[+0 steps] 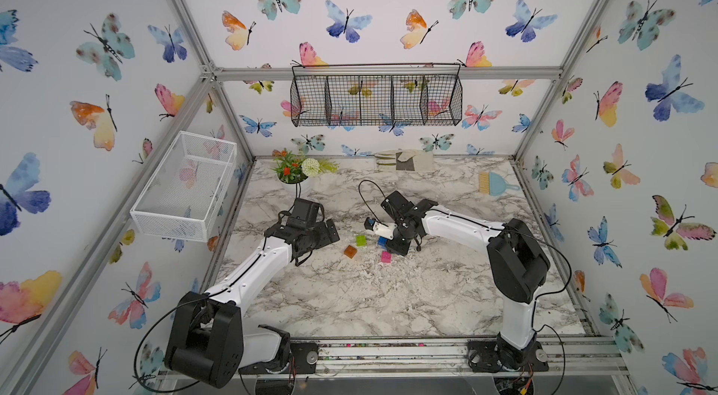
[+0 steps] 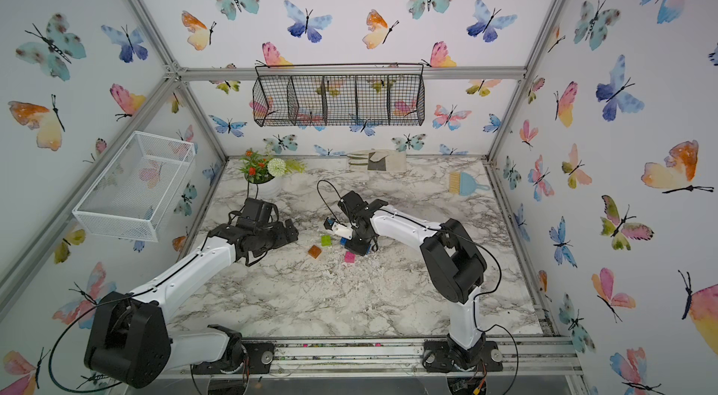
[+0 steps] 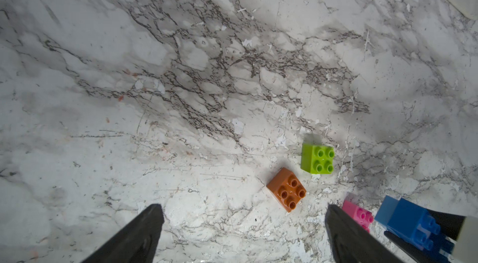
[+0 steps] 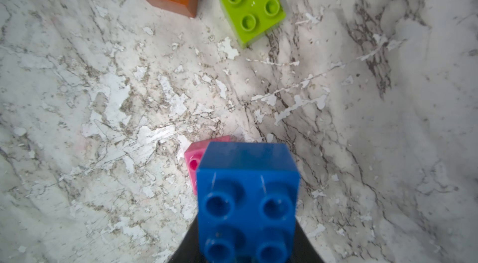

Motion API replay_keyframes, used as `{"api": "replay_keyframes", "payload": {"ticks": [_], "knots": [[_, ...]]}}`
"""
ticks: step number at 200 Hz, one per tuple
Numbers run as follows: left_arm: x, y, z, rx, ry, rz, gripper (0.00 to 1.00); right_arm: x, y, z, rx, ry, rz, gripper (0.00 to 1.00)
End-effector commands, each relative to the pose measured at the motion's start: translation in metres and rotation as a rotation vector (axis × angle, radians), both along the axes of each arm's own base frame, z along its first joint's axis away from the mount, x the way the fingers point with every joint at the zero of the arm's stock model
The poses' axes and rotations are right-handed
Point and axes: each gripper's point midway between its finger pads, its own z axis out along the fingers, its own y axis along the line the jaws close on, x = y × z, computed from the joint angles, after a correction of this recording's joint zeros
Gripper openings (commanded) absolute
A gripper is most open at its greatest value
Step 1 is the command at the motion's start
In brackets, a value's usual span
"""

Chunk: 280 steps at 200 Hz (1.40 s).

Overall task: Assemble the letter y with lego
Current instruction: Assemble the lego brick at the center of the board.

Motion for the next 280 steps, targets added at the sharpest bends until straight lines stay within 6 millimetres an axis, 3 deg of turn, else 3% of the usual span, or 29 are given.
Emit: {"api": "replay_keyframes", "payload": {"ticks": [1,33,280], "knots": [[-0.003,-0.002,0.0,-0.016,-0.004,-0.027,0.99,-0.002,0.007,-0.004,-0.034,0.001,0.046,0.04],[-0.002,0.0,-0.004,-0.012,0.006,-0.023,0.99,-0.011,0.012,-0.01,-0.063,0.007,0.079,0.03],[-0.003,-0.008,-0.019,-0.075,0.043,-0.018,0.99,-0.041,-0.011,-0.06,-0.248,0.054,0.104,0.04]]}}
